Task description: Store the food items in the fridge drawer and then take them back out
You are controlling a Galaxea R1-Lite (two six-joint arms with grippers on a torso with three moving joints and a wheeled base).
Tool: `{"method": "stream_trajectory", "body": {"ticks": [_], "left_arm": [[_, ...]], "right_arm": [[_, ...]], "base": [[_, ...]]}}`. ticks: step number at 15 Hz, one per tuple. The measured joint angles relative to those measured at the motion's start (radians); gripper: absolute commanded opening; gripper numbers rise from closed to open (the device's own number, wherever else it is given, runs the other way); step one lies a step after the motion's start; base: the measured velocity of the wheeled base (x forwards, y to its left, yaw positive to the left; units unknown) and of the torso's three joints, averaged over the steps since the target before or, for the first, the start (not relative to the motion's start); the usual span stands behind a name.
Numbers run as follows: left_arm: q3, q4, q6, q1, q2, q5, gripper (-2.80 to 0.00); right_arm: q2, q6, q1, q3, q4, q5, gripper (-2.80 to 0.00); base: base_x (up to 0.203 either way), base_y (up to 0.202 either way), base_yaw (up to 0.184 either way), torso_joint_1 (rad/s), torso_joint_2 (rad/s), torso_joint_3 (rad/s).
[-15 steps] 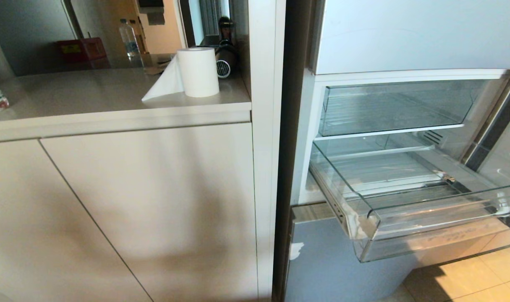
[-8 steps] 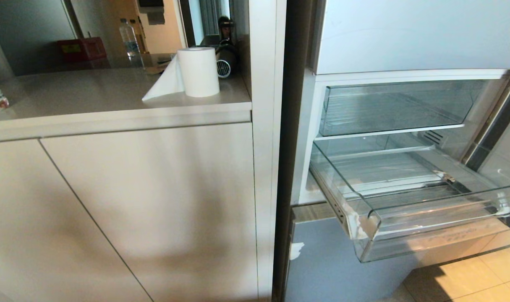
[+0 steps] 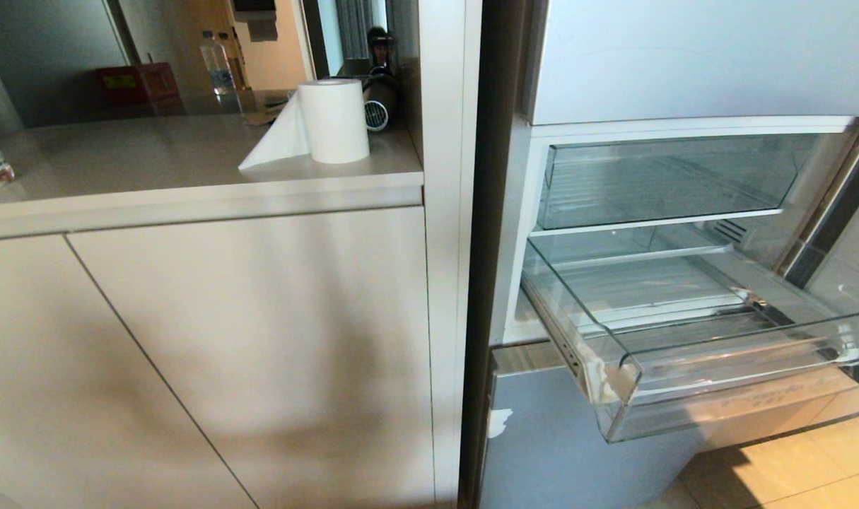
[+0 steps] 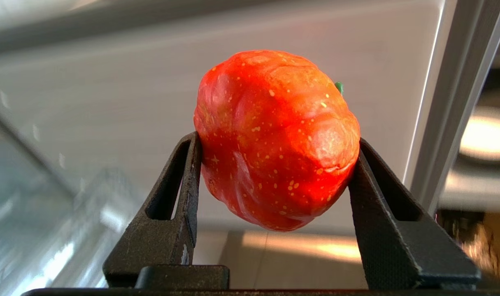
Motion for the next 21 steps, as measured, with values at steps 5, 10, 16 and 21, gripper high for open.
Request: {"method": "stream_trajectory", "body": {"ticks": [5, 10, 16, 21], "left_arm": [[0.000, 0.000, 0.000, 0.000, 0.000, 0.000, -2.80], [0.000, 0.000, 0.000, 0.000, 0.000, 0.000, -2.80], [0.000, 0.000, 0.000, 0.000, 0.000, 0.000, -2.80], [0.000, 0.000, 0.000, 0.001, 0.000, 0.000, -2.80]], "right_arm": [[0.121, 0.064, -0.035, -0.244, -0.068, -0.091, -2.80], [0.340, 0.133, -0.267, -0.476, -0.097, -0.104, -2.80], [0.604, 0.216, -0.497, -0.665, -0.186, -0.033, -2.80], [0.807, 0.215, -0.555, -0.704, -0.179, 0.125, -2.80]], "base": [[0.000, 0.000, 0.000, 0.000, 0.00, 0.000], [0.000, 0.000, 0.000, 0.000, 0.00, 0.000], [0.000, 0.000, 0.000, 0.000, 0.00, 0.000], [0.000, 0.000, 0.000, 0.000, 0.00, 0.000]]}}
